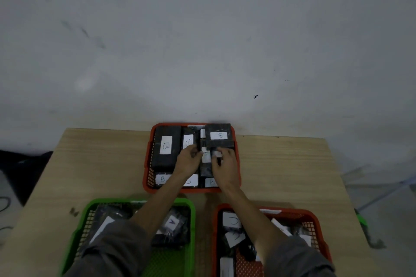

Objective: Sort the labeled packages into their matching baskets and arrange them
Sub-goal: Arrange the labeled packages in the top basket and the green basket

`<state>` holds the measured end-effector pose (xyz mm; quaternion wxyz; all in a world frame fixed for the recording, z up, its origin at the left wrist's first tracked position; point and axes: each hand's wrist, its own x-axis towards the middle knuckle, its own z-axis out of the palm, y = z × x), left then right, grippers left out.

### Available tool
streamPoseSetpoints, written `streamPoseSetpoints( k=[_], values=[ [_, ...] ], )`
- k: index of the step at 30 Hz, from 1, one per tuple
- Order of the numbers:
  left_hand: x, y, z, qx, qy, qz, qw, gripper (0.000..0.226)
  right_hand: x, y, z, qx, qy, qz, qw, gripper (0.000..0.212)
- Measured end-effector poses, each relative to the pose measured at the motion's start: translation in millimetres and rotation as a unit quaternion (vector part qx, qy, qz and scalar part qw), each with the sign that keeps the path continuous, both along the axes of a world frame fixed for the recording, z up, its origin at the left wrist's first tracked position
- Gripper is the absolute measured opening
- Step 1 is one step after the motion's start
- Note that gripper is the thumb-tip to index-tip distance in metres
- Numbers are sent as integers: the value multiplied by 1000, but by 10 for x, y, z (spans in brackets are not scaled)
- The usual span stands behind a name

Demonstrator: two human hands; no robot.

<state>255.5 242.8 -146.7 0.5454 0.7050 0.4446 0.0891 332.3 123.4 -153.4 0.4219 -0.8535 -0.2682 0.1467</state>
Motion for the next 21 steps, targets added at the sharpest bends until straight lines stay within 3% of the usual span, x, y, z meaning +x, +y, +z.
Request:
streamPoseSetpoints(
  k=[12, 21],
  values=[
    [-1986, 7, 158, 27, -20, 18, 999, 21, -1451, -38, -23, -31, 45, 147, 988, 14],
    [-2978, -146, 93, 150, 18, -34, 988, 17, -2108, -278, -220, -115, 13, 207, 972, 14]
  ],
)
